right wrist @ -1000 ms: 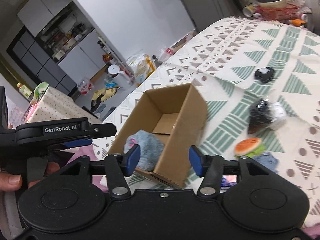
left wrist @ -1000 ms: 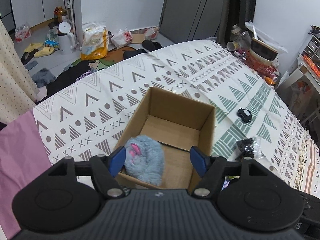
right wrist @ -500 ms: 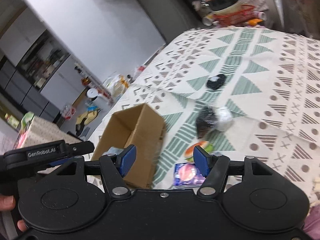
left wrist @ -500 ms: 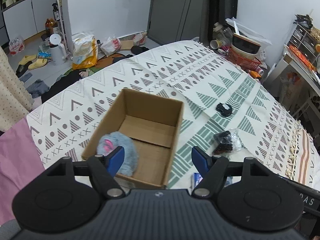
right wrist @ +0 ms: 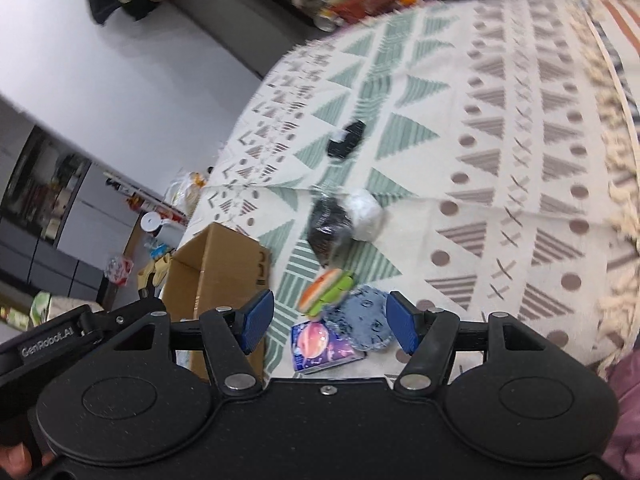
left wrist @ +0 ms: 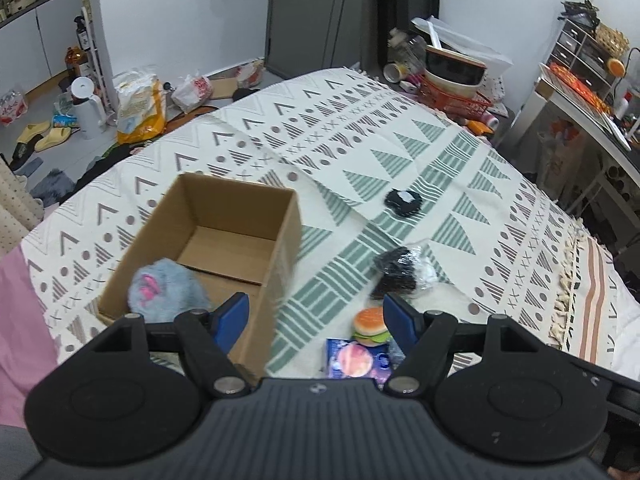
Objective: Organize soft objects
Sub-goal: 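Grasp the burger plush with the left gripper while the right grasps the denim heart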
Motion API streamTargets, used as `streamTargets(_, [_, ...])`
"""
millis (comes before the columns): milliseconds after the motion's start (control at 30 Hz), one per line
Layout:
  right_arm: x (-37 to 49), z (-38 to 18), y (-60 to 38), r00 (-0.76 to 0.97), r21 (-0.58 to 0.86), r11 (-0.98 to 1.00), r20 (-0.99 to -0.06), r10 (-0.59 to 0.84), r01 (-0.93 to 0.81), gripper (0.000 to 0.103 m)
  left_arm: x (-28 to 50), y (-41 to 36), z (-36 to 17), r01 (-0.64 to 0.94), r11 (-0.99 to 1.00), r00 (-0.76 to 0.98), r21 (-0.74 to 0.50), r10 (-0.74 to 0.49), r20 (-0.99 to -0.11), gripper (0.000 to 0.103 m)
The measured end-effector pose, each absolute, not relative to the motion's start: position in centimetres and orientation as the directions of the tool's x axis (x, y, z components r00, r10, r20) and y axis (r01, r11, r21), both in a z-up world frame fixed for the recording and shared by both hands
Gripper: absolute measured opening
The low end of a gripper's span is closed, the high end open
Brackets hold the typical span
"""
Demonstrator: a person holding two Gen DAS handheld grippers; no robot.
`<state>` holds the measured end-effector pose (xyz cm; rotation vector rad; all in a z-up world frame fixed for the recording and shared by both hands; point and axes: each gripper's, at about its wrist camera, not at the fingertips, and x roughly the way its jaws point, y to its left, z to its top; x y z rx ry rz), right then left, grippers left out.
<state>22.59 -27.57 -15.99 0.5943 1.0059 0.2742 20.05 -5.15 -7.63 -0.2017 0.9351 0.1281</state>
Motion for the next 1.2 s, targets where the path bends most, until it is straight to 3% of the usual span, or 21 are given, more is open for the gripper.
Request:
streamTargets(233, [23.3,-19.0,-28.8,0.469,0.598,0.788,-0.743,0.477,0.148,0.058,21.7,-7.2,-9.3,-0.2,0.969,0.57,-0.142,-0.002,-0.821,0.072])
streamTargets(1200, [26.1,-25.5,-27.4,0.329,0.628,0.704,-0.776,0.538,0.33,0.058,27.3,-9.3,-19.1,-0.201,0.957,0.439,-0.21,-0.103,-0.892,0.072])
